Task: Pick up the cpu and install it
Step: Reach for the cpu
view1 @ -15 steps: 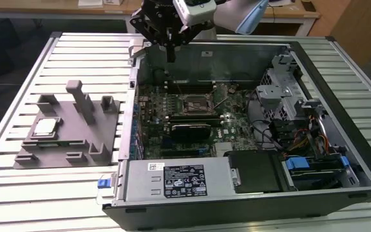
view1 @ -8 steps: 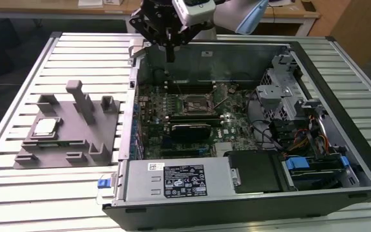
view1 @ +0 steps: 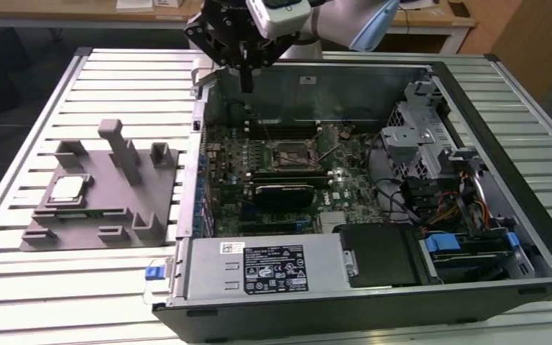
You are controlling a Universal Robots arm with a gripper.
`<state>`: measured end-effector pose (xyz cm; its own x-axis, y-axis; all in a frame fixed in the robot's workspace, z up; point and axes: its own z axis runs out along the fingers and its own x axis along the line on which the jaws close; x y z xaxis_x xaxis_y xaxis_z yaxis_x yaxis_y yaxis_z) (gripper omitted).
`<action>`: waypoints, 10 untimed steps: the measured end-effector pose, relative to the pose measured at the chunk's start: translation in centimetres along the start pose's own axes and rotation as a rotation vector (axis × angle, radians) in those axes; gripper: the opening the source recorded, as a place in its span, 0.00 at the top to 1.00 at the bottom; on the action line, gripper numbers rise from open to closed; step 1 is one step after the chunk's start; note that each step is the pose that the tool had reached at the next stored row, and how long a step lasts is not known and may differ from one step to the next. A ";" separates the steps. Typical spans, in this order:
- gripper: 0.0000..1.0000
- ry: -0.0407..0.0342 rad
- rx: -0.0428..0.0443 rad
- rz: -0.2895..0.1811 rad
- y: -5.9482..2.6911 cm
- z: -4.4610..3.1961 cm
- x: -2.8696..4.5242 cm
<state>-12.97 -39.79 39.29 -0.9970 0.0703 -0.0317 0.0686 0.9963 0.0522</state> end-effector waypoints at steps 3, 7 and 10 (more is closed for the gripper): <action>0.89 0.0000 0.0000 0.000 -0.04 -0.02 0.58; 0.89 0.0001 0.0001 0.000 -0.11 -0.06 1.61; 0.89 0.0000 0.0000 0.000 -0.17 -0.09 2.44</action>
<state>-15.42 -39.79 39.29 -0.9970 0.0705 -0.0318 0.0688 0.9963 0.0521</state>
